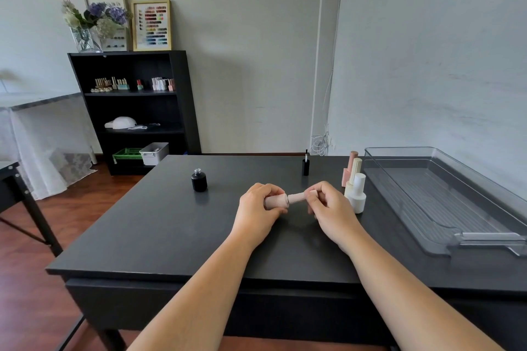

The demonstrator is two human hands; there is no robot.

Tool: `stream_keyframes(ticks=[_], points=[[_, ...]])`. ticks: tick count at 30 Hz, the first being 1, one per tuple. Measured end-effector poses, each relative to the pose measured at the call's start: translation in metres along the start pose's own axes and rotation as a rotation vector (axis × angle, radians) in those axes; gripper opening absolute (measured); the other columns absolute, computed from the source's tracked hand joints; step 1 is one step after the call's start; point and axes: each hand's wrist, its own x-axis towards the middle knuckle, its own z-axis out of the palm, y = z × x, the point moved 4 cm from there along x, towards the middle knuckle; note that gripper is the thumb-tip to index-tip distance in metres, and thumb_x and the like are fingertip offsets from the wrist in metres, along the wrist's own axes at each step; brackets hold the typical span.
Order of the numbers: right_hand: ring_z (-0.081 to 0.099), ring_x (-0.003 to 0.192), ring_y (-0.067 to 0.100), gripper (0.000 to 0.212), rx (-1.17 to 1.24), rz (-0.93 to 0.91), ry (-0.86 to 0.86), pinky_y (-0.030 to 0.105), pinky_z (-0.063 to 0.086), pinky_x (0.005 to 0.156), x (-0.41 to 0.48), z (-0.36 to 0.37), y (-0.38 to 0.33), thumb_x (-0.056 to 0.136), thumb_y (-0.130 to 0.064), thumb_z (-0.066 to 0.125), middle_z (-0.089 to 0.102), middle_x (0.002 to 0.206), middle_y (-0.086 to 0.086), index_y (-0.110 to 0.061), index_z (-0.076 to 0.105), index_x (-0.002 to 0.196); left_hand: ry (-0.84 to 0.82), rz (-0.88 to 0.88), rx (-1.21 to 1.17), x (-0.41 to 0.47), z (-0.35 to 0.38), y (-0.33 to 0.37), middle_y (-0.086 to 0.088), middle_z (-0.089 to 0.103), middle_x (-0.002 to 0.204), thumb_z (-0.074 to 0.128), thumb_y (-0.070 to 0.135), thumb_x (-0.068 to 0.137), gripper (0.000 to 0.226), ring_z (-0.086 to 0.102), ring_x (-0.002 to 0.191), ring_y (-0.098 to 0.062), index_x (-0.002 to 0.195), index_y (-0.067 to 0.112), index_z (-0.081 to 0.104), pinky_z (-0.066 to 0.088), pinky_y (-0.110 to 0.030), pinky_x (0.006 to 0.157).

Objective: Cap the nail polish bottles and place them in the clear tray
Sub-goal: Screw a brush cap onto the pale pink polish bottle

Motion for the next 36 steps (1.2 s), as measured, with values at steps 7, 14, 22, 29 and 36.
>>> stream_keyframes(ticks=[7, 14, 22, 29, 36], points=[[0.048, 0.059, 0.004, 0.003, 0.041, 0.035, 0.015, 0.012, 0.038, 0.052, 0.0008, 0.0011, 0.0015, 0.088, -0.028, 0.059, 0.061, 0.074, -0.001, -0.025, 0.059, 0.089, 0.014, -0.010, -0.016, -0.0006, -0.0007, -0.0007, 0.011, 0.059, 0.092, 0.074, 0.010, 0.073, 0.025, 0.053, 0.085, -0.004, 0.089, 0.028, 0.067, 0.040, -0.011, 0.071], [0.048, 0.048, 0.002, 0.030, -0.087, -0.006, 0.037, 0.016, 0.037, 0.049, 0.0003, -0.0002, 0.0000, 0.091, -0.043, 0.052, 0.058, 0.055, -0.003, -0.021, 0.057, 0.071, 0.025, -0.019, -0.034, -0.0001, -0.0013, -0.0025, 0.011, 0.059, 0.093, 0.077, 0.012, 0.073, 0.027, 0.054, 0.085, -0.002, 0.088, 0.032, 0.065, 0.041, -0.011, 0.070], [0.053, 0.062, 0.001, 0.005, -0.055, -0.039, 0.009, 0.011, 0.040, 0.056, -0.0005, 0.0009, -0.0017, 0.092, -0.023, 0.054, 0.066, 0.076, -0.005, -0.027, 0.056, 0.088, 0.030, -0.043, -0.040, 0.0005, -0.0016, -0.0039, 0.012, 0.059, 0.093, 0.078, 0.012, 0.072, 0.029, 0.055, 0.084, -0.005, 0.086, 0.034, 0.065, 0.043, -0.013, 0.071], [0.052, 0.063, -0.004, 0.006, -0.014, -0.045, 0.031, 0.009, 0.040, 0.057, -0.0001, 0.0010, -0.0023, 0.092, -0.025, 0.055, 0.060, 0.078, -0.006, -0.026, 0.057, 0.098, 0.025, -0.046, -0.059, 0.0002, -0.0012, -0.0044, 0.011, 0.060, 0.095, 0.078, 0.012, 0.071, 0.028, 0.055, 0.085, -0.006, 0.088, 0.031, 0.067, 0.042, -0.013, 0.070], [0.049, 0.052, 0.002, 0.023, -0.056, -0.022, 0.047, 0.018, 0.036, 0.054, -0.0004, 0.0011, -0.0029, 0.092, -0.040, 0.053, 0.062, 0.064, -0.004, -0.021, 0.058, 0.081, 0.020, -0.047, -0.057, -0.0003, -0.0014, -0.0036, 0.012, 0.060, 0.095, 0.079, 0.012, 0.071, 0.029, 0.055, 0.085, -0.004, 0.088, 0.031, 0.066, 0.041, -0.012, 0.069]])
